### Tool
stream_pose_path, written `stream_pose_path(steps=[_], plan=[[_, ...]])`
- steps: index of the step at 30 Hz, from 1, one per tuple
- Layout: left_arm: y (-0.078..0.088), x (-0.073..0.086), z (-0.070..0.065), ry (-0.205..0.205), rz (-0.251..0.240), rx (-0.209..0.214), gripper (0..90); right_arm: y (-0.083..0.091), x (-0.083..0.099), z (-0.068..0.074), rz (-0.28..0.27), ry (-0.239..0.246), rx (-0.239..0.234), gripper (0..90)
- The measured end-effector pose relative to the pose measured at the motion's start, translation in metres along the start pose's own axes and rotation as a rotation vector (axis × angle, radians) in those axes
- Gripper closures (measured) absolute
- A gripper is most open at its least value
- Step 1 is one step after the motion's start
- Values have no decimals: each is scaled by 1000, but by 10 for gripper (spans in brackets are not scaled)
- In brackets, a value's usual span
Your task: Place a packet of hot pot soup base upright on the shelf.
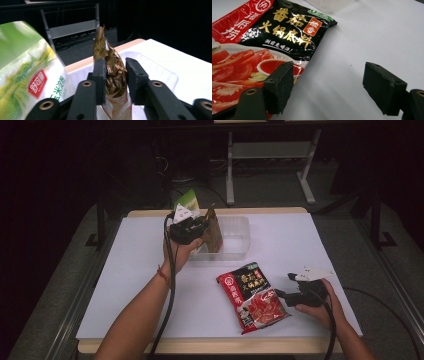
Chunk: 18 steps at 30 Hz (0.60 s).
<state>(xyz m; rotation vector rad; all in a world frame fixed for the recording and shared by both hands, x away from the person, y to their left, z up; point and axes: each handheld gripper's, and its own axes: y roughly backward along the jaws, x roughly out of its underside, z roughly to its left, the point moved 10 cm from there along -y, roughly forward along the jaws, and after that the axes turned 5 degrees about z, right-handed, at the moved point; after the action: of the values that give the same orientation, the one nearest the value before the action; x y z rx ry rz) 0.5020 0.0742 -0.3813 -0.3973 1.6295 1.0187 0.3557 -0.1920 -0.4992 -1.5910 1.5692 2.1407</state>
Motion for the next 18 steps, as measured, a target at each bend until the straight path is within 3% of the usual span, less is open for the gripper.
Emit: stream_pose_path(steps=[2, 12, 14, 18], plan=[[4, -1, -2, -16, -4, 29, 655, 0, 1, 0, 5, -4, -5, 239], [30, 3, -10, -129, 2, 81, 609, -2, 1, 1, 9, -8, -7, 239], [36, 6, -12, -163, 7, 75, 606, -2, 1, 1, 11, -8, -7, 239], [49, 13, -16, -174, 7, 100, 584, -2, 1, 2, 11, -2, -9, 239]])
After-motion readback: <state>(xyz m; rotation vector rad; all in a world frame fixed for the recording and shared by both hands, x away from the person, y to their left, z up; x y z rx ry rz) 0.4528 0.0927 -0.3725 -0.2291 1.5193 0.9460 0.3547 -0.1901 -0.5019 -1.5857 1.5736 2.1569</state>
